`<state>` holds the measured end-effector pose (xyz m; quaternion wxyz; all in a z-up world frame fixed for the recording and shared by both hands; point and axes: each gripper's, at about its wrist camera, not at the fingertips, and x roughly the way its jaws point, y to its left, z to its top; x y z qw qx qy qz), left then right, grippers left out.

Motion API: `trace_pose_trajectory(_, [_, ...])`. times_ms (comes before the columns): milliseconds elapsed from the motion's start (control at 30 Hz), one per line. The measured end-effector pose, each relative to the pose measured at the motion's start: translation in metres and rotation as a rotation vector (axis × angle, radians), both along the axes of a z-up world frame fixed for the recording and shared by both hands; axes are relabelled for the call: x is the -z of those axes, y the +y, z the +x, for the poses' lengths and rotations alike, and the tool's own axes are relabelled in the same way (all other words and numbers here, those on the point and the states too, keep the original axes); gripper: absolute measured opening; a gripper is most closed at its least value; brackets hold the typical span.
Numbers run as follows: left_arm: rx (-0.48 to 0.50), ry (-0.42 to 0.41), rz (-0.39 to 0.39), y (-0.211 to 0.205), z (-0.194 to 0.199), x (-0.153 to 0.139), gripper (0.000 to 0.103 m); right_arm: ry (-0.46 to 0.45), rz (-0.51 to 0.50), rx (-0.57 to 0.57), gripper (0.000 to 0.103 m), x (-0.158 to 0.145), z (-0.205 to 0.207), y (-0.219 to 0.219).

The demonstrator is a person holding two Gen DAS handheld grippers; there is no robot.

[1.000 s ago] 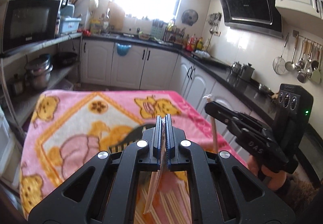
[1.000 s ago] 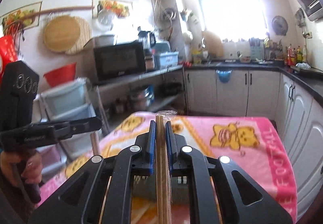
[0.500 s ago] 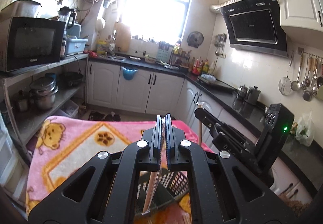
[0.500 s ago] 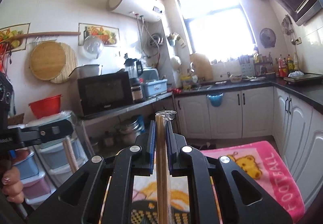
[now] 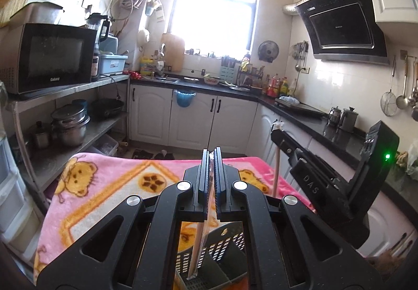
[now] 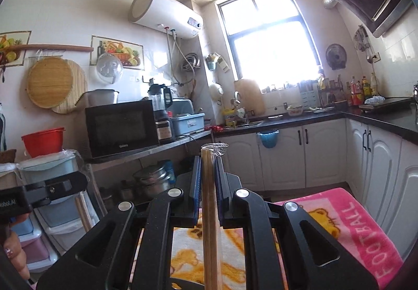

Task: Organize utensils
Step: 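Lift the chopsticks with both tools and carry them over the green caddy, then open both tools to drop the chopsticks into the caddy compartments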

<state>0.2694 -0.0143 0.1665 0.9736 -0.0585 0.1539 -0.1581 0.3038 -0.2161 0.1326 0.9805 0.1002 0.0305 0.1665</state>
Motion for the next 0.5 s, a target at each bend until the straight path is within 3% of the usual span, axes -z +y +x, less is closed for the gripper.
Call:
trace_pose_trajectory(200, [0.013, 0.008, 0.001, -0.003, 0.001, 0.022, 0.002, 0.034, 0.011, 0.012, 0.012, 0.019, -0.004, -0.007])
trace_pose_trajectory(500, [0.023, 0.052, 0.000, -0.001, 0.000, 0.045, 0.002, 0.129, -0.001, -0.002, 0.034, 0.031, -0.026, -0.022])
